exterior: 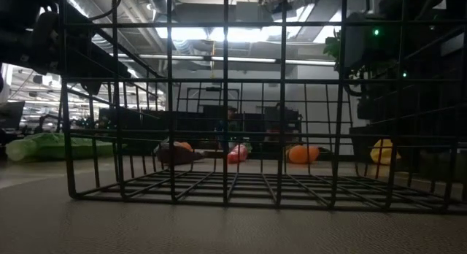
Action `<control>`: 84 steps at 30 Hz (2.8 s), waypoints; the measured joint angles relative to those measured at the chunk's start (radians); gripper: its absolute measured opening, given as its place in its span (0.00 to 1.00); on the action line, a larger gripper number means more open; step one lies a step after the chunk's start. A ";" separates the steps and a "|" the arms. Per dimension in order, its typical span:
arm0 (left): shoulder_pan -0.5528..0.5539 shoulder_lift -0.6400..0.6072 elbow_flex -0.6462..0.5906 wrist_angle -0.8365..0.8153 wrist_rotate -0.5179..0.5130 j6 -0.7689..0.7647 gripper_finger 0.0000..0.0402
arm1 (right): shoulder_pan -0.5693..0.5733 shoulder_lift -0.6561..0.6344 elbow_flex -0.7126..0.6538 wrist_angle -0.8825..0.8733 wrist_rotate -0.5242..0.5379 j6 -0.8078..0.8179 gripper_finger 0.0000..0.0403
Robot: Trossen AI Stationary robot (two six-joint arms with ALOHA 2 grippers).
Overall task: Build produce basket
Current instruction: Put the green chili pepper into the black wire basket, then put the right oranges into the black wire basket
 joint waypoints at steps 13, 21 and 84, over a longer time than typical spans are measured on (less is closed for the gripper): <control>0.000 0.000 0.000 0.000 0.000 0.000 0.24 | -0.054 -0.041 0.053 -0.169 0.077 -0.186 0.07; 0.000 0.000 0.000 0.000 -0.001 0.000 0.24 | -0.068 -0.116 0.282 -0.415 0.344 -0.304 0.08; 0.000 0.000 0.000 0.000 -0.069 0.000 0.24 | -0.482 -0.052 0.467 0.147 0.331 -1.060 0.52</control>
